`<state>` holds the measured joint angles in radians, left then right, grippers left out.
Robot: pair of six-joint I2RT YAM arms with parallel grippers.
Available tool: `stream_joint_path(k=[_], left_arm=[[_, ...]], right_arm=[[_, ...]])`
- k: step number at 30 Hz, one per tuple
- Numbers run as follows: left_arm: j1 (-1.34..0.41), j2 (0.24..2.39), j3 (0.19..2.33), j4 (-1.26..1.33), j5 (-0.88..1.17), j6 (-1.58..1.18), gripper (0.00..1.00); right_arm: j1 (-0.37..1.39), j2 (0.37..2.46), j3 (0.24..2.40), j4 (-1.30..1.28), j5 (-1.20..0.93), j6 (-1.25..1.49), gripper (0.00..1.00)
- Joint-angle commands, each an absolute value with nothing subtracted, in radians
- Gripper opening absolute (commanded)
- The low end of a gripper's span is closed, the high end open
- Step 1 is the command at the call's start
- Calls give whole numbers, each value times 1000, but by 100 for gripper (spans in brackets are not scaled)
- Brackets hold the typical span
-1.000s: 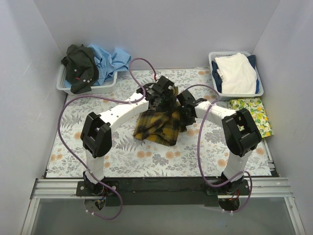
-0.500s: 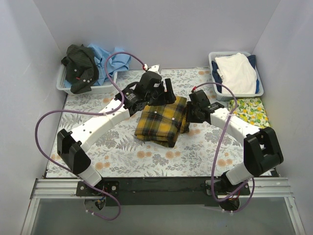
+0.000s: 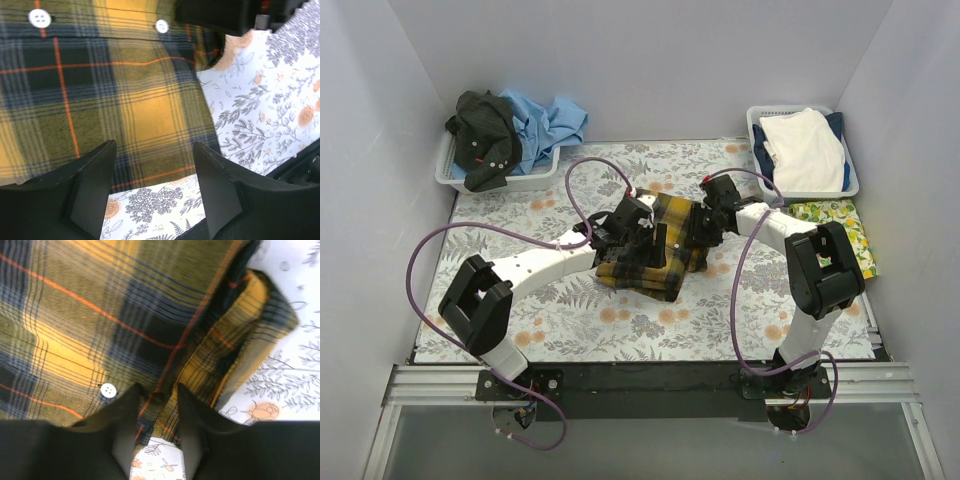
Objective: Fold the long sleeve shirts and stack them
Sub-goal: Fold the shirt
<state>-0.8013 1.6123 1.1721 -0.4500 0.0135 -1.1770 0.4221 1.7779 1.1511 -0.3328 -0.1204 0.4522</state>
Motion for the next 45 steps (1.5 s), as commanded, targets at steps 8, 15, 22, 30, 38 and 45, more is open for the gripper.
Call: stream_joint_path(k=[8,15,22,30,38,45], left_arm=[[-877,1618,1055,-328,173,-1089,58],[-902,1695,1028,-313,181,-1086,56],[-919,1773,1035,-282,192,-1086,56],[-919,1639,1046,-363,118,-1121,63],[-920,1367,1011,-538,-35,-1134,72],[-919,1333,1061,-477,-84,-1111,74]], right_arm=[[422,1710,1229,-324,-141,472,6],[422,1632,1195,-382,-71,456,1],[417,1641,1068,-382,-28,459,1],[387,1715,1013,-365,-35,486,1],[394,1545,891,-299,-137,538,37],[388,1430,988,-365,-19,474,43]])
